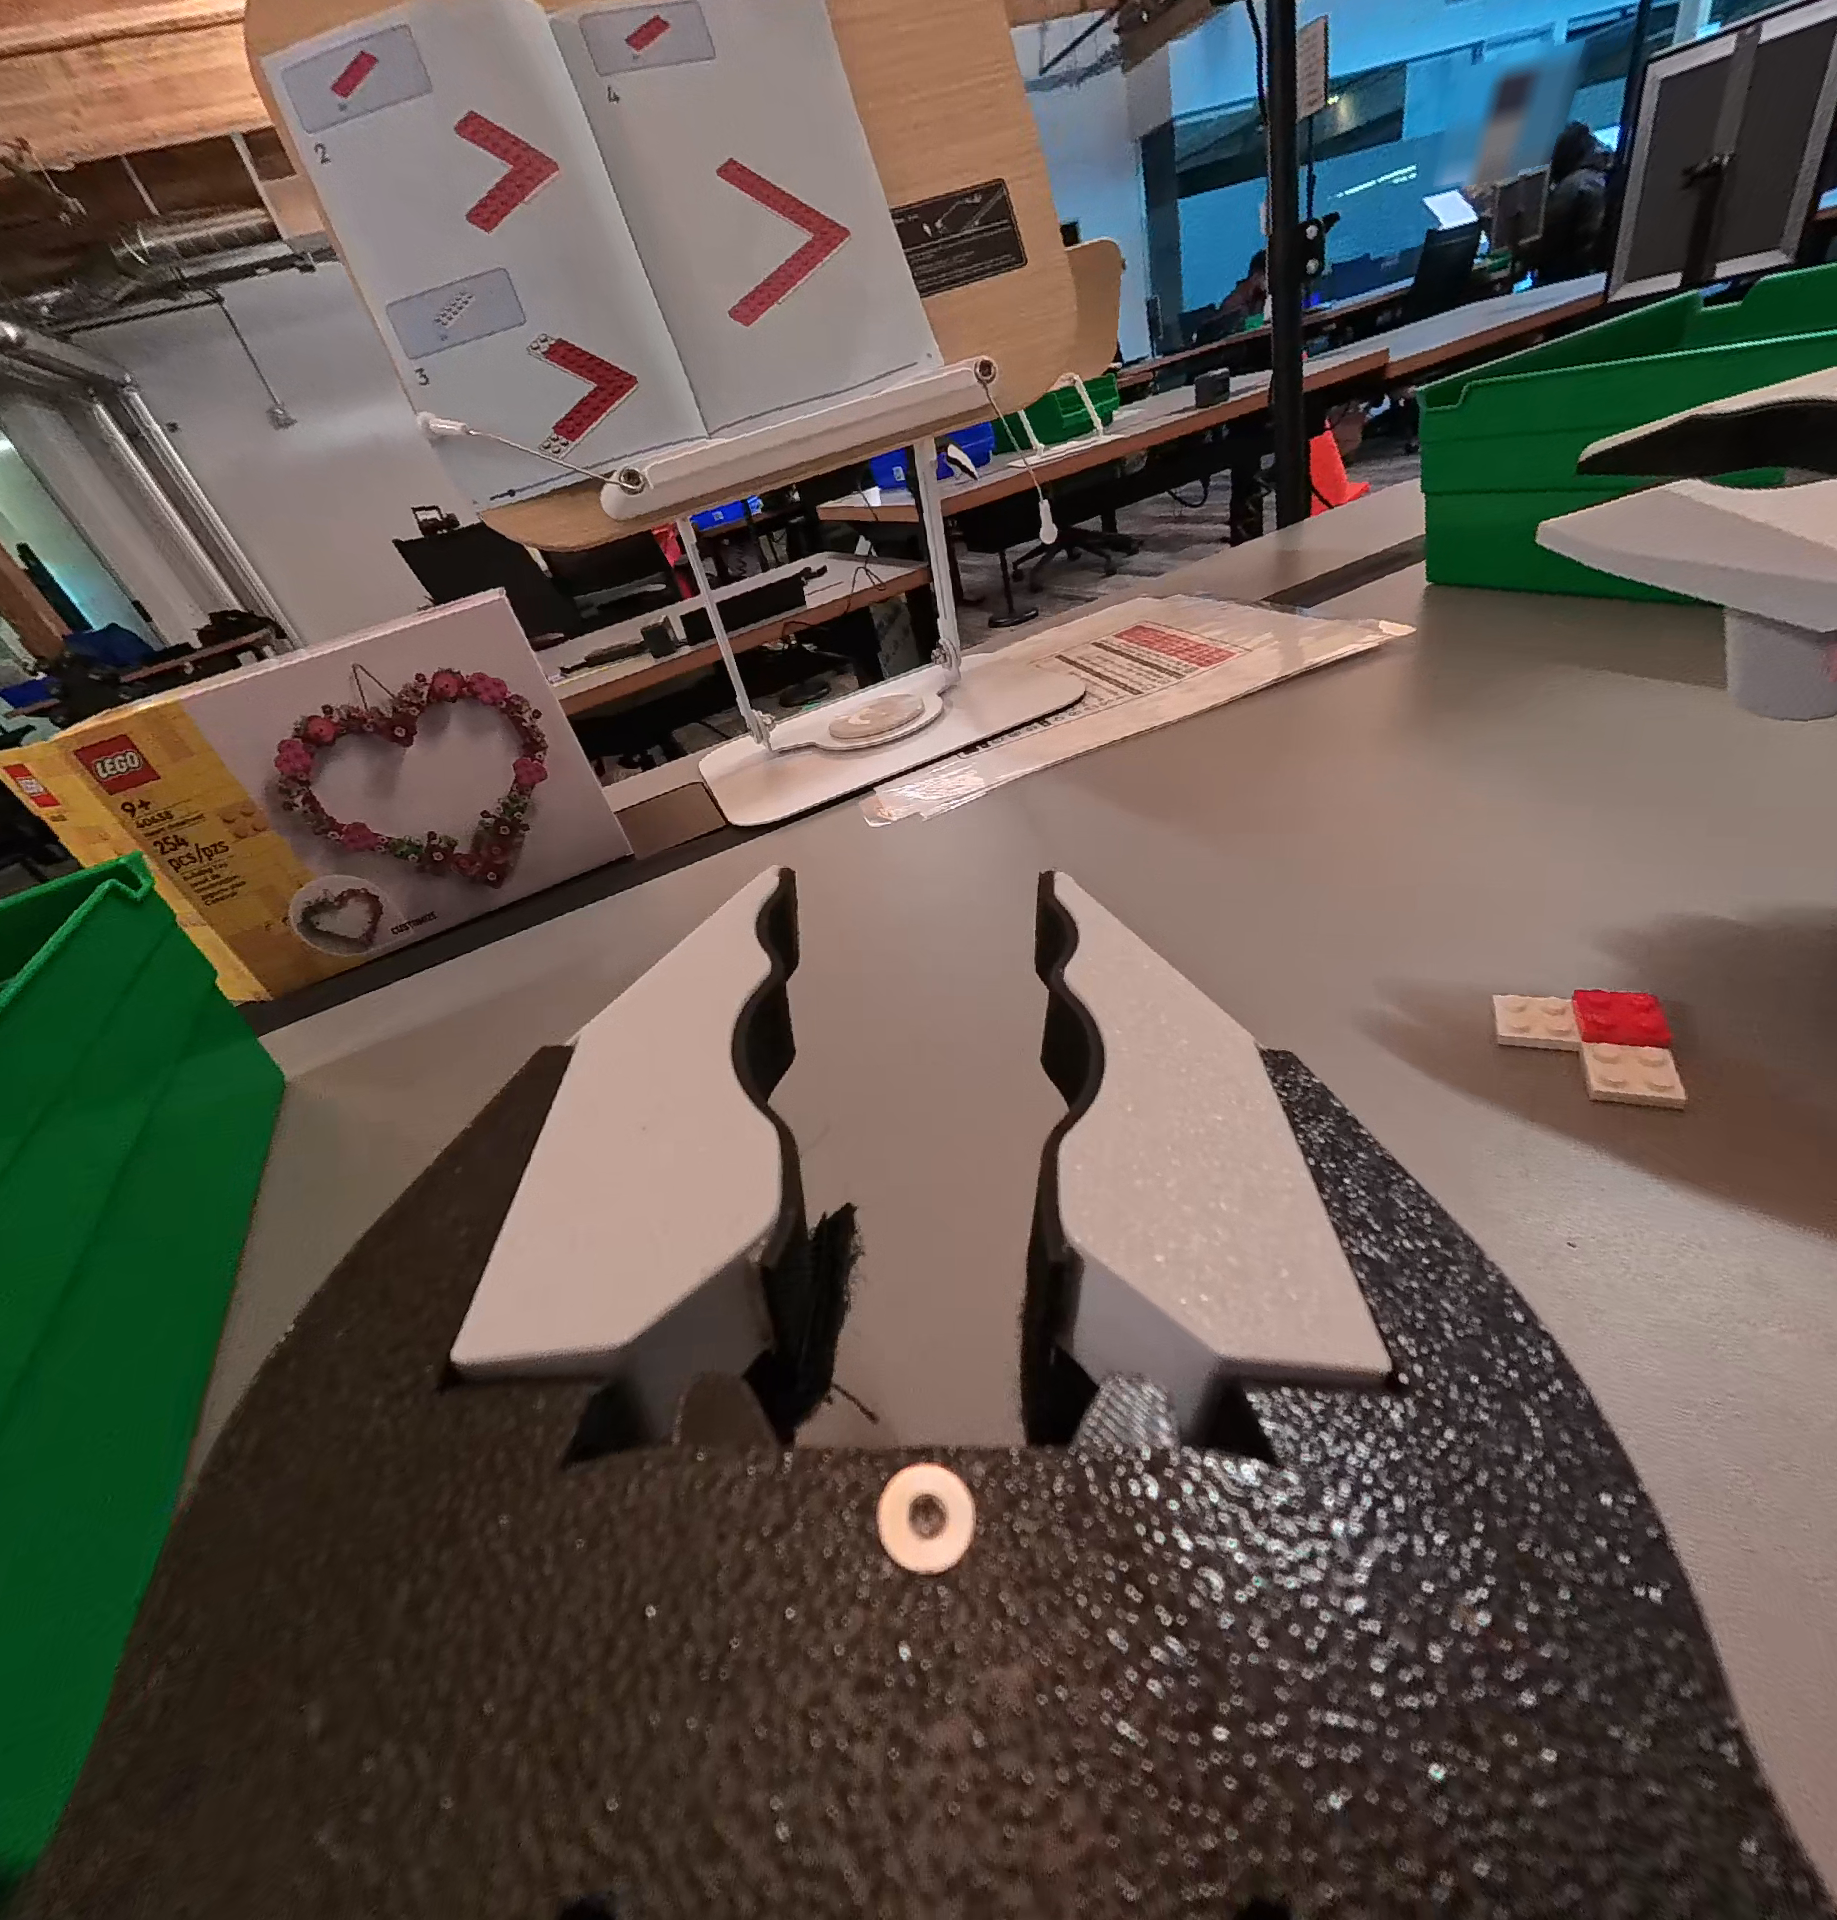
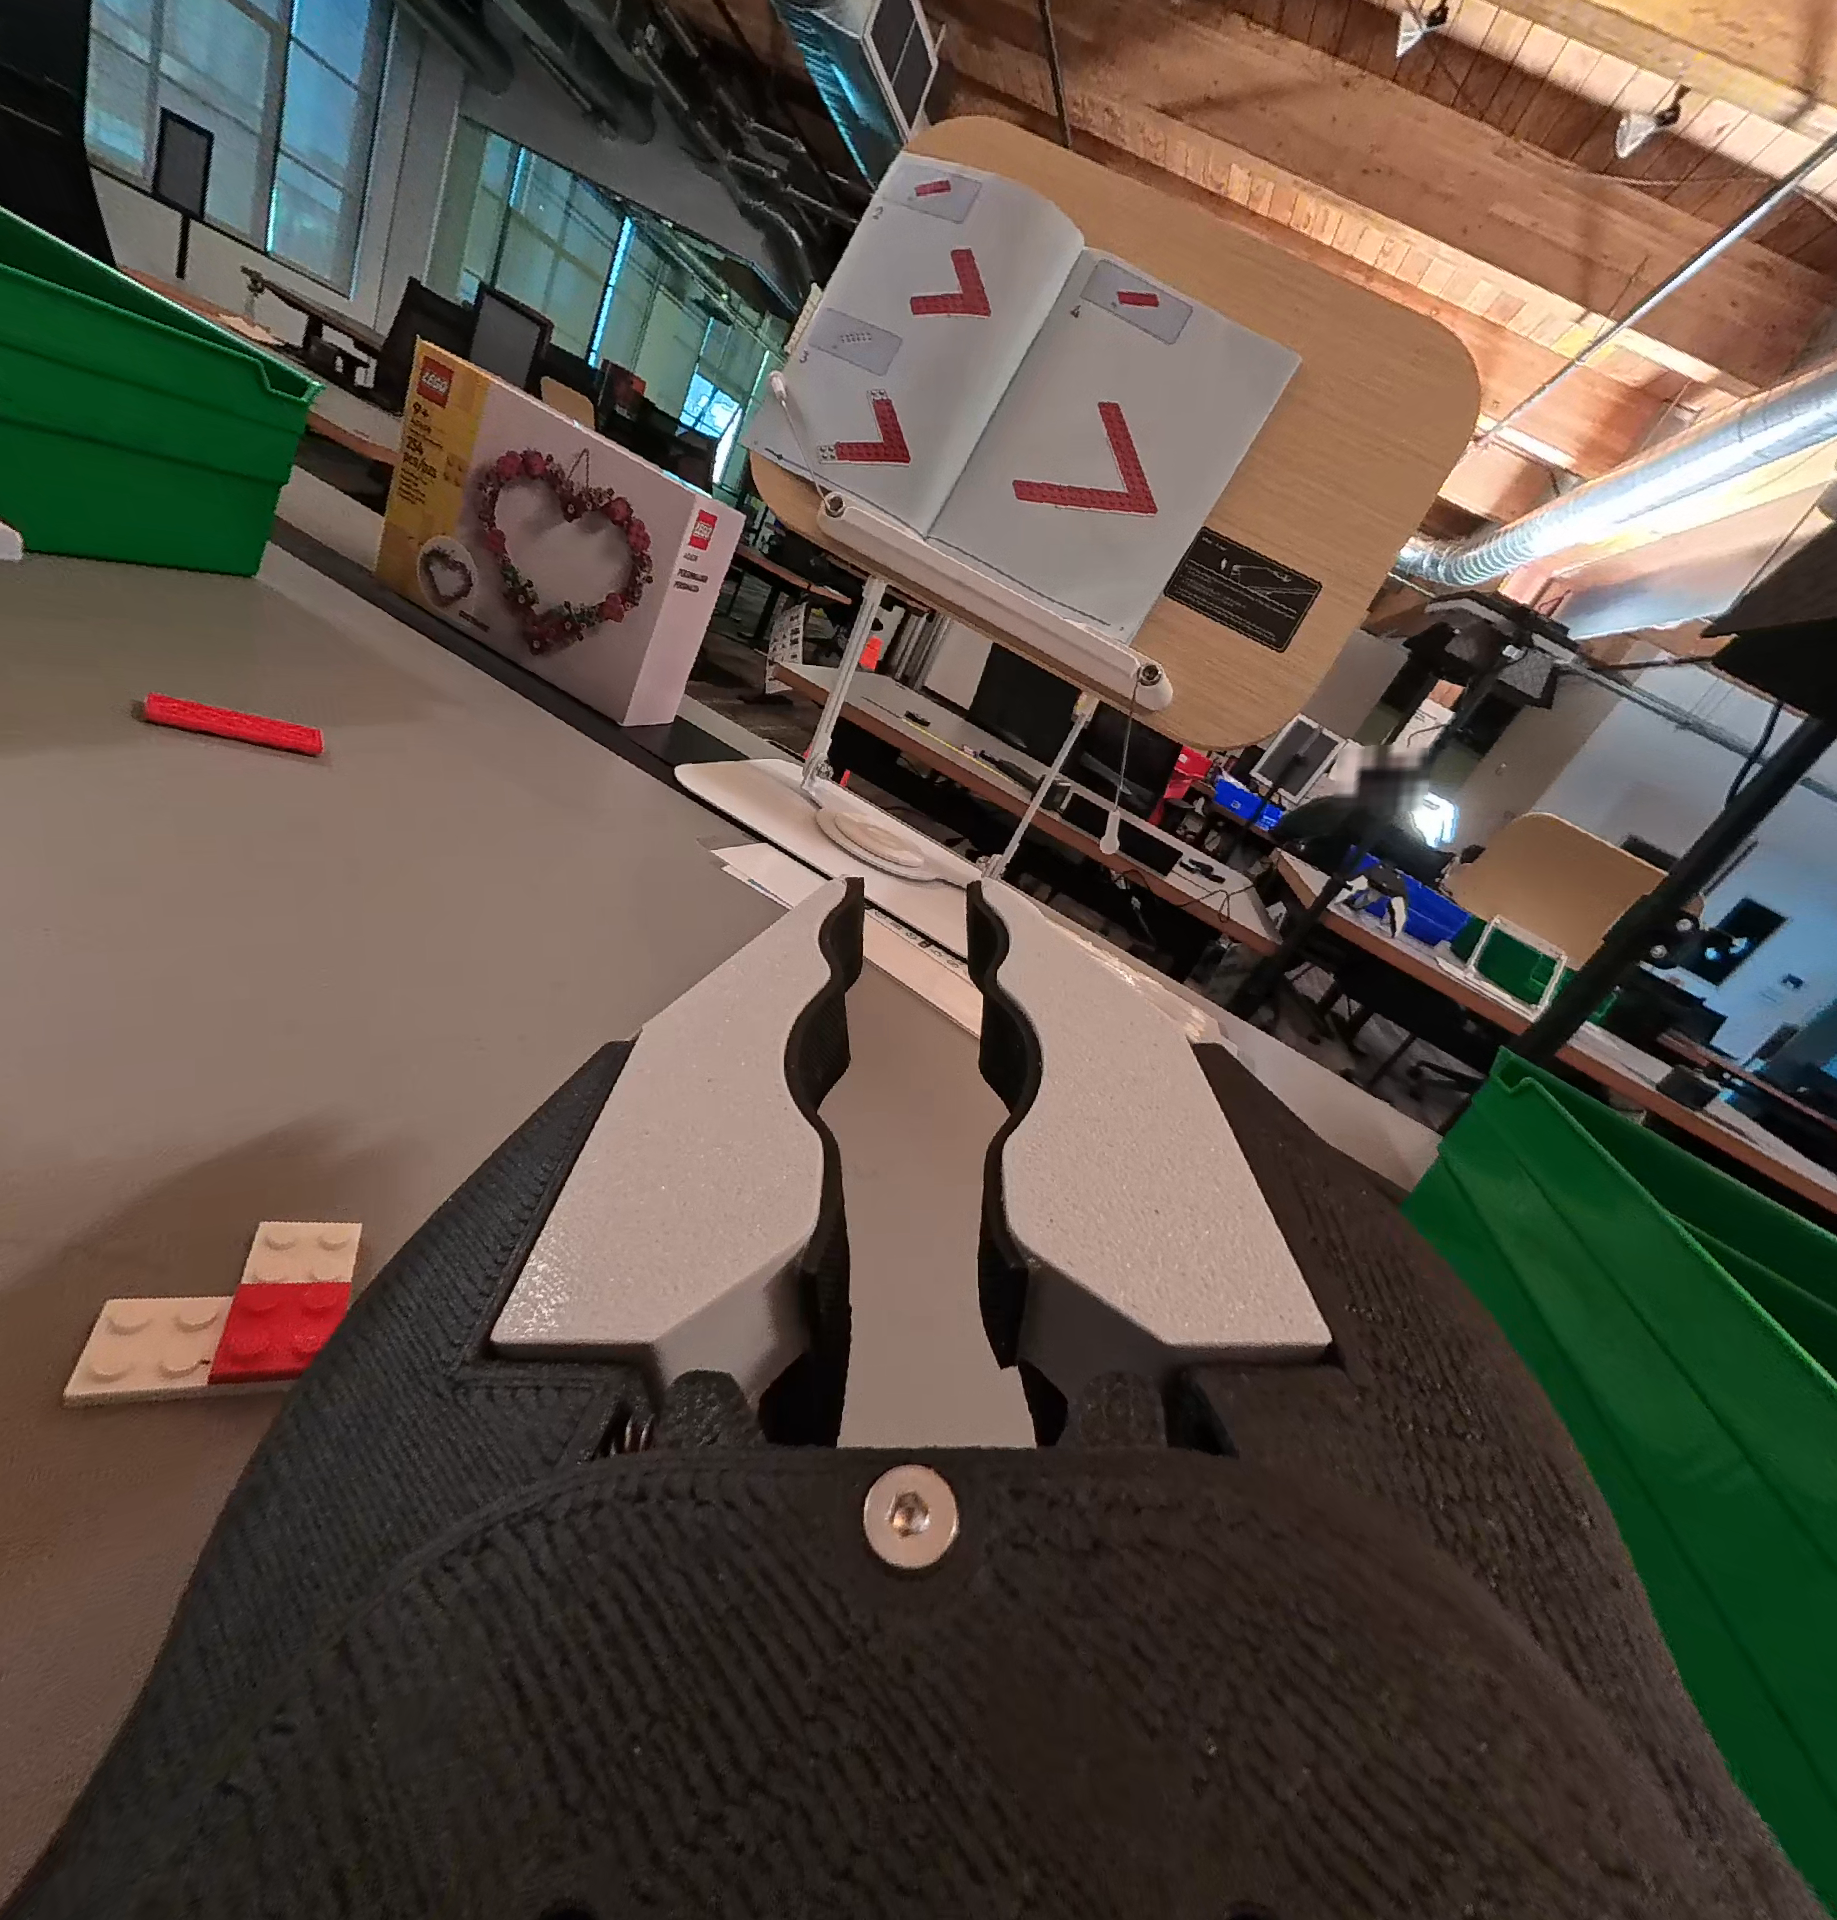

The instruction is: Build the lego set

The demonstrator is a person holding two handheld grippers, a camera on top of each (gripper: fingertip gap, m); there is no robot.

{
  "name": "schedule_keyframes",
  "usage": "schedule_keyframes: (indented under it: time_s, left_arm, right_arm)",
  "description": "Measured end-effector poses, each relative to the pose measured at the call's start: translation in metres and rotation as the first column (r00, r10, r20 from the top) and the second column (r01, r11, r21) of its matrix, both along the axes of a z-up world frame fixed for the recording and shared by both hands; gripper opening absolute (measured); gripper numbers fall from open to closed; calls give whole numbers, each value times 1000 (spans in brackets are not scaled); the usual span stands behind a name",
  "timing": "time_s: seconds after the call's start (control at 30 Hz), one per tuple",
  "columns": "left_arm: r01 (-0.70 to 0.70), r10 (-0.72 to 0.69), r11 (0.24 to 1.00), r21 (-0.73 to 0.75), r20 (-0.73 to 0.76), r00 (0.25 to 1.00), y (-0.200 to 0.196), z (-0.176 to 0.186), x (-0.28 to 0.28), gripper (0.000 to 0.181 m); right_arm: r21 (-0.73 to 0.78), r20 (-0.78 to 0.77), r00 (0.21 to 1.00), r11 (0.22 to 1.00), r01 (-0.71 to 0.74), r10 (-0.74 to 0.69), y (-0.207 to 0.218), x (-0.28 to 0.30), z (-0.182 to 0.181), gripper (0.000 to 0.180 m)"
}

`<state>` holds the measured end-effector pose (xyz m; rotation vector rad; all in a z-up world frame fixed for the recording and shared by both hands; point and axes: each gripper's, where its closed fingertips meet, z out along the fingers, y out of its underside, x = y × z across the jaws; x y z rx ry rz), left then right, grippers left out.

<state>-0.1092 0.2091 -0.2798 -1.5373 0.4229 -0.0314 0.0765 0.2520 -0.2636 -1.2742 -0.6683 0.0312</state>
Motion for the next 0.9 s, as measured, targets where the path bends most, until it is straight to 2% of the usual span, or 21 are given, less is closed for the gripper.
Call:
schedule_keyframes:
  time_s: [0.27,0.37,0.47,0.57,0.67,0.8,0.9]
  left_arm:
    - [-43,42,999,33,10,999,-1,15,-14,44]
    - [-97,92,993,65,80,993,-10,49,-41,45]
    - [-173,169,982,72,49,984,-15,94,-87,49]
    - [-250,250,968,-12,43,967,-10,144,-147,55]
    - [-291,302,940,-177,41,952,7,175,-201,58]
    - [-304,295,896,-323,-78,952,46,172,-247,51]
    - [-318,252,828,-462,-200,947,65,142,-273,47]
  right_arm:
    - [3,2,1000,1000,3,-3,-1,1,0,18]
    - [7,-2,1000,1000,1,-1,-2,2,1,17]
    - [-1,-16,1000,1000,0,0,0,3,1,17]
    - [-2,-22,1000,1000,0,0,1,3,2,17]
    - [-1,-17,1000,1000,-1,1,2,3,2,17]
    - [0,-14,1000,1000,-2,2,2,2,1,16]
    - [0,-13,1000,1000,-4,4,2,2,1,16]
